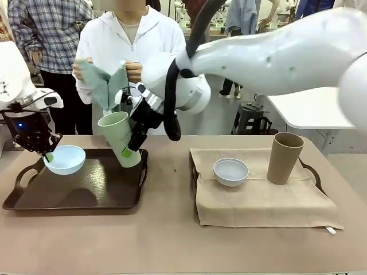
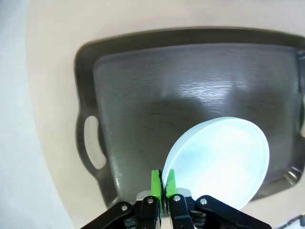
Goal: Set up a tray with a mat and arrange the tableware.
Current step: Pick up the Picnic Bowl and Reusable plastic cup from the Handle tray in front of the human's position and hold them in the air.
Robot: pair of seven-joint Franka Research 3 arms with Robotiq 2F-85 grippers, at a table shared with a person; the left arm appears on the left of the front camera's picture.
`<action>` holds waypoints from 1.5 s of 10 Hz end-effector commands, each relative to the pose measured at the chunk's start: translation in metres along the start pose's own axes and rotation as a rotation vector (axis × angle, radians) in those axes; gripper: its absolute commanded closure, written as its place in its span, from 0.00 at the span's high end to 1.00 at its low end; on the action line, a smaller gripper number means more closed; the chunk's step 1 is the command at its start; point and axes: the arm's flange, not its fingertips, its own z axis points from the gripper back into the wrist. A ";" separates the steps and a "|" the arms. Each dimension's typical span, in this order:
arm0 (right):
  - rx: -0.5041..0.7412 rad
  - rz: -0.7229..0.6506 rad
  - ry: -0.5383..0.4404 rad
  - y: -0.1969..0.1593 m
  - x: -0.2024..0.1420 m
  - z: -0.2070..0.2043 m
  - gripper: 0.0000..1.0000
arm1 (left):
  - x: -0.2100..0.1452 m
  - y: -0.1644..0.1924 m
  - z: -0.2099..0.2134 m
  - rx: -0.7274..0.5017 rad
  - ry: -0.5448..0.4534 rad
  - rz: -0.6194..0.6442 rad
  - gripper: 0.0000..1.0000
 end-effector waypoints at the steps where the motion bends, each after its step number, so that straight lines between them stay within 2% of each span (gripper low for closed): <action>1: -0.084 -0.047 -0.040 0.065 -0.014 0.037 0.26 | -0.016 -0.018 0.038 -0.012 -0.028 -0.012 0.00; 4: -0.209 0.001 -0.104 0.107 0.008 0.083 0.26 | -0.039 -0.028 0.100 -0.068 -0.049 0.021 0.00; 8: -0.220 0.023 -0.113 0.113 0.035 0.107 0.26 | -0.066 -0.028 0.147 -0.101 -0.040 0.093 0.00; 9: -0.190 0.029 -0.116 0.103 0.033 0.106 0.26 | -0.066 -0.023 0.146 -0.103 -0.019 0.117 0.00; 10: -0.230 0.019 -0.105 0.117 0.040 0.109 0.26 | -0.065 -0.027 0.144 -0.083 -0.057 0.043 0.00; 15: -0.230 0.019 -0.105 0.117 0.040 0.109 0.26 | -0.065 -0.027 0.144 -0.083 -0.057 0.043 0.00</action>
